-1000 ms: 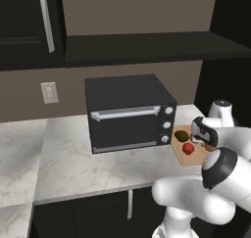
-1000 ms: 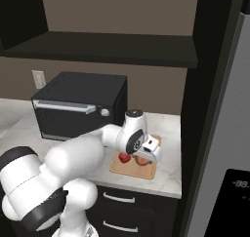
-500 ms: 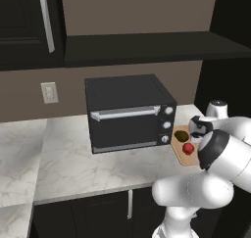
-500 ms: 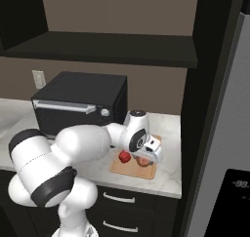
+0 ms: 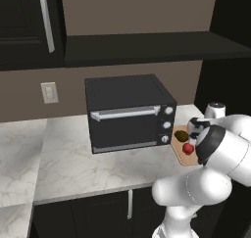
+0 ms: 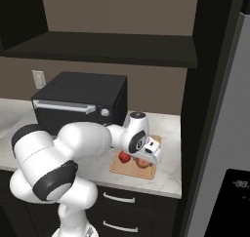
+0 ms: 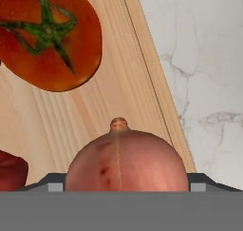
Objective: Place the avocado, onion, tomato, and bell pepper on the cutting board.
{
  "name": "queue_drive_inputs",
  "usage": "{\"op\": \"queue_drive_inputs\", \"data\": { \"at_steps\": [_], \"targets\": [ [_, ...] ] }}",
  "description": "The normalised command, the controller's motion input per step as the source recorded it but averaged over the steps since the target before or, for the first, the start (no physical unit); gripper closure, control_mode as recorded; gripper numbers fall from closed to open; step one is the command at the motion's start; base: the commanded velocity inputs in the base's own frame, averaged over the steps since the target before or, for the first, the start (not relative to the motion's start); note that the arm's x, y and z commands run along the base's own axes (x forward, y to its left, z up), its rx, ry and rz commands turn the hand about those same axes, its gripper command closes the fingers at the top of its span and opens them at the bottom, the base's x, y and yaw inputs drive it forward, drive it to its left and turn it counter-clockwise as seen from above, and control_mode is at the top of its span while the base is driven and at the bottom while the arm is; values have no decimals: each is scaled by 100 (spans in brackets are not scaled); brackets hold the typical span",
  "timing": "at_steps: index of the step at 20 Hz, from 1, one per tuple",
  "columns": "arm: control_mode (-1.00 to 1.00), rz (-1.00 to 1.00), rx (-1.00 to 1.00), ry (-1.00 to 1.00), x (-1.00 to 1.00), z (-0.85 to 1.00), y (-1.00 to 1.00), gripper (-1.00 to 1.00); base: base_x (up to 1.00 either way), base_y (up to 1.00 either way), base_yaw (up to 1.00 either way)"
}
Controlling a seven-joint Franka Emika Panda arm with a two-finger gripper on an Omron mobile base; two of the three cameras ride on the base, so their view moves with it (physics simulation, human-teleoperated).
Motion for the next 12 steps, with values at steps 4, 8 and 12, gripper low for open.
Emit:
{"op": "queue_drive_inputs", "data": {
  "at_steps": [4,8,12],
  "targets": [
    [-100,0,2,-4,0,0,5,-100,0,0,0],
    [-100,0,2,-4,0,0,0,-100,0,0,0],
    [-100,0,2,-4,0,0,0,-100,0,0,0]
  ]
}}
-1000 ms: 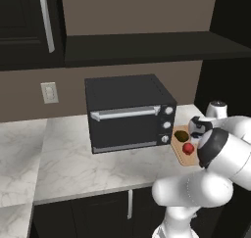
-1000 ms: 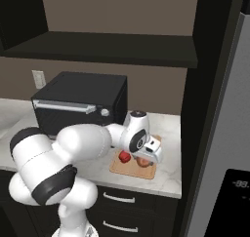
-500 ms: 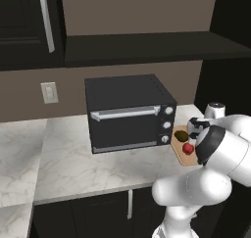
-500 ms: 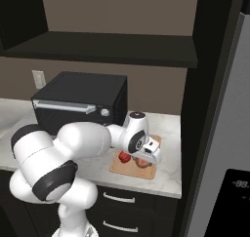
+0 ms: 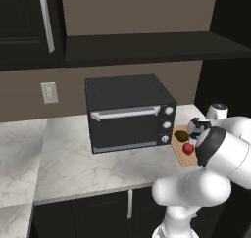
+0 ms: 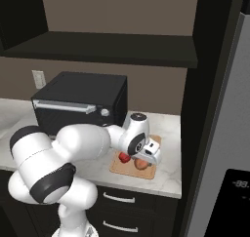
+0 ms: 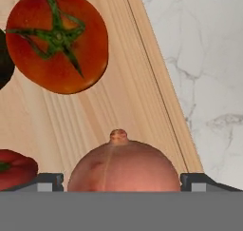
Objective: Place the avocado, onion, tomato, and bell pepper on the cutting board.
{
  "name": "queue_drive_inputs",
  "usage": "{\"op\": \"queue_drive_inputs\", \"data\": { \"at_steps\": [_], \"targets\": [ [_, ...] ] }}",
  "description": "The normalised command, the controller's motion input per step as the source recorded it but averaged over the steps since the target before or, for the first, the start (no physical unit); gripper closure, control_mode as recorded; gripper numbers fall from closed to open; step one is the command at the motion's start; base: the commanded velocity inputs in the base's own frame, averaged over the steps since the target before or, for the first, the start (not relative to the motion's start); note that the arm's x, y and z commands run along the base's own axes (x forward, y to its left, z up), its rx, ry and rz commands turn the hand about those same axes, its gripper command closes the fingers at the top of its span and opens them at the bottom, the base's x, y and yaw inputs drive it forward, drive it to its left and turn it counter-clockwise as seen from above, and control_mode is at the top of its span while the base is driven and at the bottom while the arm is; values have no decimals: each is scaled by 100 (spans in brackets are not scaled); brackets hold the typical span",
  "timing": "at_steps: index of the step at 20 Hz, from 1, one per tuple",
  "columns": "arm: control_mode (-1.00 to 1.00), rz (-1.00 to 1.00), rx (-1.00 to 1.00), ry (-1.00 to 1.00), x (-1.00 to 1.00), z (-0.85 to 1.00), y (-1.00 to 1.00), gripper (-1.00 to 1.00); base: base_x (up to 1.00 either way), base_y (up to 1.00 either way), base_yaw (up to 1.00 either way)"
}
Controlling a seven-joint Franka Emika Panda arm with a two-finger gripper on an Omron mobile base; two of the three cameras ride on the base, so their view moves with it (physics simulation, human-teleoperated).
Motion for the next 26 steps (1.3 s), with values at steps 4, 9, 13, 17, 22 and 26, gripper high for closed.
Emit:
{"op": "queue_drive_inputs", "data": {
  "at_steps": [4,9,13,17,22,26],
  "targets": [
    [-100,1,0,-2,0,15,0,-100,0,0,0],
    [-100,1,0,-1,0,34,0,-100,0,0,0],
    [-100,0,0,0,-4,42,0,-100,0,0,0],
    [-100,0,0,0,-21,40,0,-100,0,0,0],
    [-100,0,0,-6,-44,40,0,-100,0,0,0],
    [-100,0,0,-9,-66,38,0,-100,0,0,0]
  ]
}}
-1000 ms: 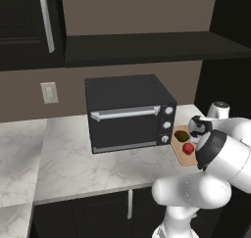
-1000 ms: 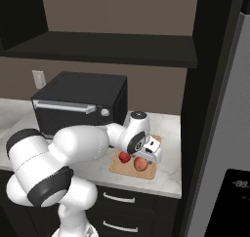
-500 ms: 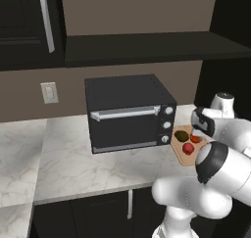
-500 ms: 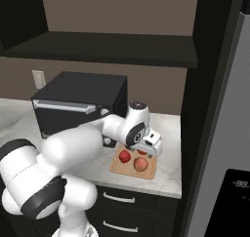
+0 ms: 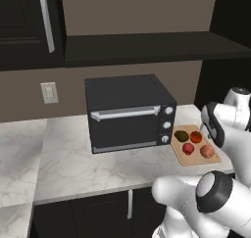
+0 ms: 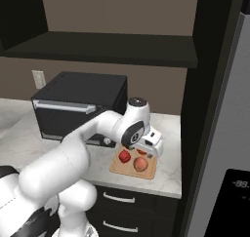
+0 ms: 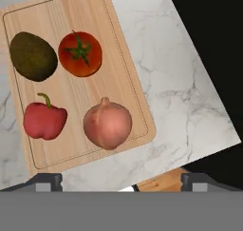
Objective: Place the avocado, onion, tomato, and bell pepper on the cutting board.
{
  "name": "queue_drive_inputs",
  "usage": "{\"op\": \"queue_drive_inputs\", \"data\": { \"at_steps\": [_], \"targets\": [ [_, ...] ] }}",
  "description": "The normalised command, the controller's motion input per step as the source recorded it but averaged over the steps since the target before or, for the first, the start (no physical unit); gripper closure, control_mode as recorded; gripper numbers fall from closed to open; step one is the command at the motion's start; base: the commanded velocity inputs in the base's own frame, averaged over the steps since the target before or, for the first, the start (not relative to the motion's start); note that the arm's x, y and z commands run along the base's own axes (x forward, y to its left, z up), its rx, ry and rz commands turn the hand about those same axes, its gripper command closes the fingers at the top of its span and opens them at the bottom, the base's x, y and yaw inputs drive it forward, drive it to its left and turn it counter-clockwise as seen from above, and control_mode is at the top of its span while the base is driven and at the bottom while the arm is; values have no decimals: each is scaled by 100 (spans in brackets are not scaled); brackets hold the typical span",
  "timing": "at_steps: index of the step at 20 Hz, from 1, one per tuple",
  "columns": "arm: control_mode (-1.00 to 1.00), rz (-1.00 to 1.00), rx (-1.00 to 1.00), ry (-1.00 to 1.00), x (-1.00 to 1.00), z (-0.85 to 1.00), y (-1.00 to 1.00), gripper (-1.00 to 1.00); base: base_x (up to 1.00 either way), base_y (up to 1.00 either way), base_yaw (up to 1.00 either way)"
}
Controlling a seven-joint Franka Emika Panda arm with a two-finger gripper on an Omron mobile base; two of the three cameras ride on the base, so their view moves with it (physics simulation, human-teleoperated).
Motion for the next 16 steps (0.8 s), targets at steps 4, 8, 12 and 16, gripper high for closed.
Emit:
{"op": "queue_drive_inputs", "data": {
  "at_steps": [4,8,12,16],
  "targets": [
    [-100,0,0,-6,-67,42,1,-100,0,0,0],
    [-100,0,0,-7,-68,47,8,-100,0,0,0],
    [-100,0,-2,-6,-65,44,20,-100,0,0,0],
    [-100,0,-6,-7,-61,36,31,-100,0,0,0]
  ]
}}
